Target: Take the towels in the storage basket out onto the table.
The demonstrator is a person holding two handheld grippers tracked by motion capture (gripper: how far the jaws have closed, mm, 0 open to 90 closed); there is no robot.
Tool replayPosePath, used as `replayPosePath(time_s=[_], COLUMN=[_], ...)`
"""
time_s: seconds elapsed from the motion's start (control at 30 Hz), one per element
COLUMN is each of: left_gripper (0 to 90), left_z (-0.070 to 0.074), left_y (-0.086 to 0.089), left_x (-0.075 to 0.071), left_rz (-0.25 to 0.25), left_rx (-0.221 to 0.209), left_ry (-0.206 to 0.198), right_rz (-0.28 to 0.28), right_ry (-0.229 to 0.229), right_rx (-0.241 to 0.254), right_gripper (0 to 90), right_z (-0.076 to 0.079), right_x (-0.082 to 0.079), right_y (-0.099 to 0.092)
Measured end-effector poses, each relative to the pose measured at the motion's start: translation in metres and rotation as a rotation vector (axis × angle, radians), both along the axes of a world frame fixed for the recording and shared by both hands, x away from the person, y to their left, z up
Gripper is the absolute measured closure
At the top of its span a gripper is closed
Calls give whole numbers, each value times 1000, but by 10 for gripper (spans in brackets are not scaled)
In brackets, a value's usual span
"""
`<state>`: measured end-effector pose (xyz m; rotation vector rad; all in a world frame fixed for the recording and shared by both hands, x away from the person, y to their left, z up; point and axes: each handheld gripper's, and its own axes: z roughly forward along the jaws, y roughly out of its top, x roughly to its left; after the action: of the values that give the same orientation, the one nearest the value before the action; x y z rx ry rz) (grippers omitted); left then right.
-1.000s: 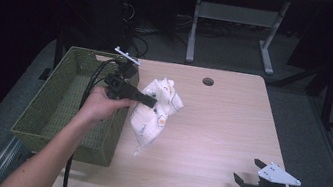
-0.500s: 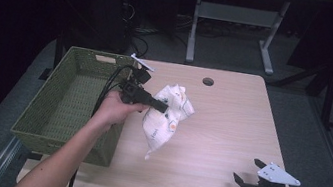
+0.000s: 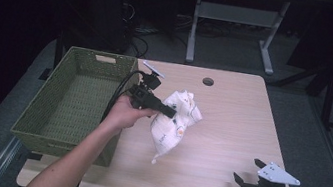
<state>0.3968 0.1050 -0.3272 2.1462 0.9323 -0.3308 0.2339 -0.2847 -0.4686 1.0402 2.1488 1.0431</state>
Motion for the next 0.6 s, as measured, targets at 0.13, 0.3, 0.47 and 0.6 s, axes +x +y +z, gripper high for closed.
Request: replayPosePath(time_s=[0.13,0.3,0.47,0.6], left_gripper=[695,695,694,692], left_z=[-7,-17,-24,-30], left_y=[-10,-22,-34,-40], left_x=[1,3,4,5], left_rz=[-8,-14,-13,-14], left_rx=[11,32,43,48], left_ry=[12,24,26,31], right_rz=[1,5,5,5], right_ry=[-5,-4,-4,-4], right_rx=[0,-1,-3,-2], right_gripper=[137,137,137,137], right_z=[0,1,1,1], right_x=[0,-1,-1,-1], right_y=[-1,-1,-2,-2])
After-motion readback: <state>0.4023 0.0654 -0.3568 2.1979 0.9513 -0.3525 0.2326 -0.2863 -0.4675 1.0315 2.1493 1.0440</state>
